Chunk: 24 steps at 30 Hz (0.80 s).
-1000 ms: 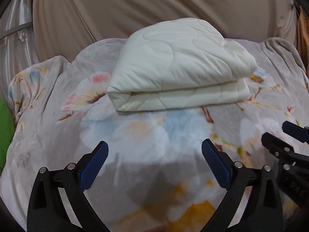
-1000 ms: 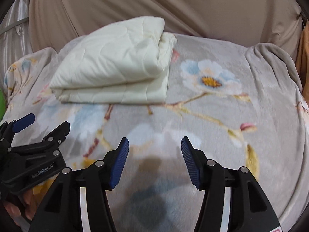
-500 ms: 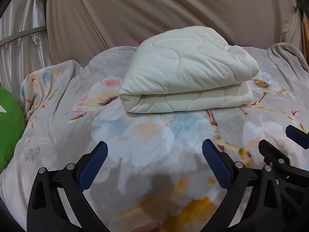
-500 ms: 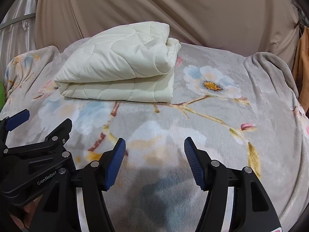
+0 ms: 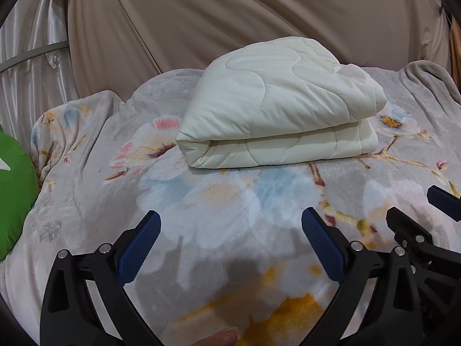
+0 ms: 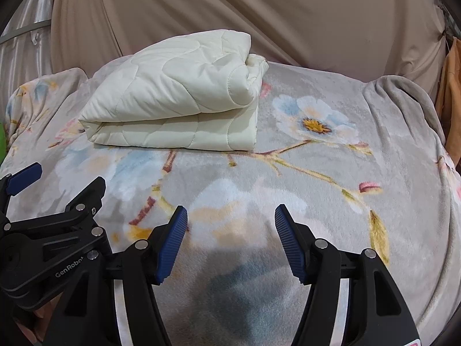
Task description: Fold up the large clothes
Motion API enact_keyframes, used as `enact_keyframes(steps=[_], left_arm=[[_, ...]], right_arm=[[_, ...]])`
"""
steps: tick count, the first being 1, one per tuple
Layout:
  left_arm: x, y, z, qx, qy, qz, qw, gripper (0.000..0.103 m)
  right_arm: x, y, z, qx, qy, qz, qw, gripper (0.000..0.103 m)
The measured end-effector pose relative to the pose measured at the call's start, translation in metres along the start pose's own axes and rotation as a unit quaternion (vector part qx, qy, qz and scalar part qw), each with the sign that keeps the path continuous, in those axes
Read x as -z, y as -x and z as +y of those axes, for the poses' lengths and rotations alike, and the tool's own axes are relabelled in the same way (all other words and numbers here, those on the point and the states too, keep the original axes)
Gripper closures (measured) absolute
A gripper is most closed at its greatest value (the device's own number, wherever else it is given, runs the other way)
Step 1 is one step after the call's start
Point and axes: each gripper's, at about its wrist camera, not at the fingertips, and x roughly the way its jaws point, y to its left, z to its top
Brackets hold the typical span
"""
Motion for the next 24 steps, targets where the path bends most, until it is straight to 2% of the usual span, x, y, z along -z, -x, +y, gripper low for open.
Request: enact_keyframes(steps=[24], left_arm=[[0.0001,-0.0010,0.0012,0.000,-0.002,-0.001,1.0000,0.008]], right_arm=[[0.0002,-0.0013,-0.0032,0.000,0.003,0.000,1.000,0.041]])
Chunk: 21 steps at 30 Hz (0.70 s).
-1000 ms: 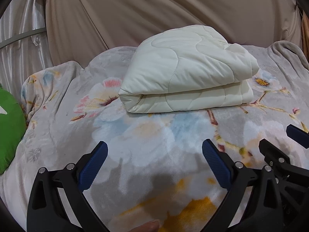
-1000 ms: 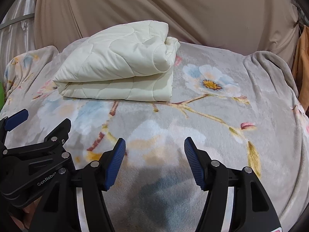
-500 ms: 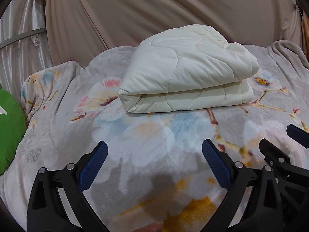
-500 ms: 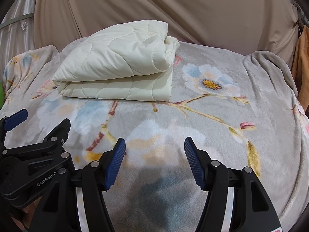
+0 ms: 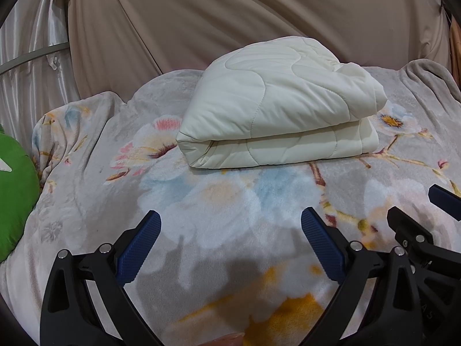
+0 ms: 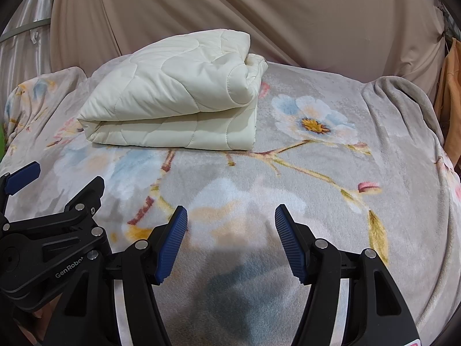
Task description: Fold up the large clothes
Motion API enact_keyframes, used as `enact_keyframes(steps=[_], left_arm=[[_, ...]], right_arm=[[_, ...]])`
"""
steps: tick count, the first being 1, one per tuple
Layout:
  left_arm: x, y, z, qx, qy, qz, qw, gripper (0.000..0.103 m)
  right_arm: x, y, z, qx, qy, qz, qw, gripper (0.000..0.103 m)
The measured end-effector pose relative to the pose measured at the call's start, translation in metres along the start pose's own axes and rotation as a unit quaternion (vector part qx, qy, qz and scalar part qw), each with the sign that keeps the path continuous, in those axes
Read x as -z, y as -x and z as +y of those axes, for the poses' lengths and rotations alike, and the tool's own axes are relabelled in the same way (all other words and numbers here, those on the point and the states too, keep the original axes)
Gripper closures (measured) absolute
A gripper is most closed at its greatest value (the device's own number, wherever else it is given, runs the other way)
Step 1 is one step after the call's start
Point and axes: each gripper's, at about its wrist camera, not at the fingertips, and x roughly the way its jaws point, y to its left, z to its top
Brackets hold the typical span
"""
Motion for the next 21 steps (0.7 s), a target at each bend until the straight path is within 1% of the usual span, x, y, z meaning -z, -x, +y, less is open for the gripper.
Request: enact_keyframes(steps=[21], left_arm=[[0.0000,-0.0002,-0.0009,-0.001,-0.001,0.001,1.0000,0.009]], right_arm=[[-0.0004,-0.0010,-0.0034,0.000,0.002,0.000,1.000,0.041]])
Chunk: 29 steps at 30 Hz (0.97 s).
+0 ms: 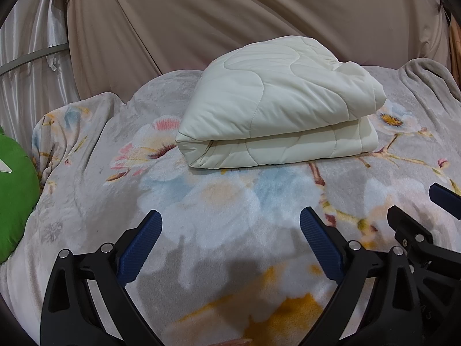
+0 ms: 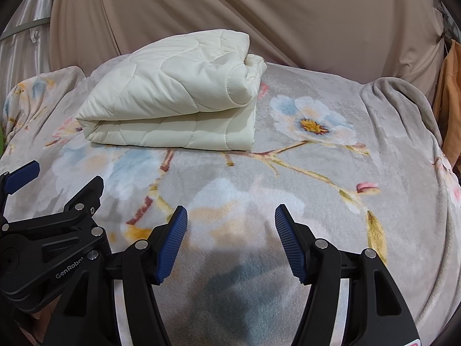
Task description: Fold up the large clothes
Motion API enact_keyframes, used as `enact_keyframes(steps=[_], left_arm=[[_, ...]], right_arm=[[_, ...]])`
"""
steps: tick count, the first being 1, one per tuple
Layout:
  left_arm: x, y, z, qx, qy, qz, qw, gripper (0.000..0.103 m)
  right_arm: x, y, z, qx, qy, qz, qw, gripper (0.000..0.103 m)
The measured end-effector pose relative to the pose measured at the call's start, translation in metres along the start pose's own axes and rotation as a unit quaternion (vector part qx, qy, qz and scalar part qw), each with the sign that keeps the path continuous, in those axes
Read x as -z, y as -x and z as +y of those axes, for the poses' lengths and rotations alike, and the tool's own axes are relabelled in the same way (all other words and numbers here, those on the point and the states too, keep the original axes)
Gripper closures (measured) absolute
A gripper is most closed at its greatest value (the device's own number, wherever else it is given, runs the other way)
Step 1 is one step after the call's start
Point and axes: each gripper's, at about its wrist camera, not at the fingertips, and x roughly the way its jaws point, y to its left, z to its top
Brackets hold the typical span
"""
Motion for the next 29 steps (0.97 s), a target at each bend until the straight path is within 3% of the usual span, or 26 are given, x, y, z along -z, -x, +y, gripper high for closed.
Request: enact_keyframes(steps=[29], left_arm=[[-0.0015,-0.0009,0.0019,0.003,-0.002,0.002,1.0000,0.016]], right_arm=[[0.0007,-0.0006,-0.0024,0.003,0.007,-0.001,1.000,0.041]])
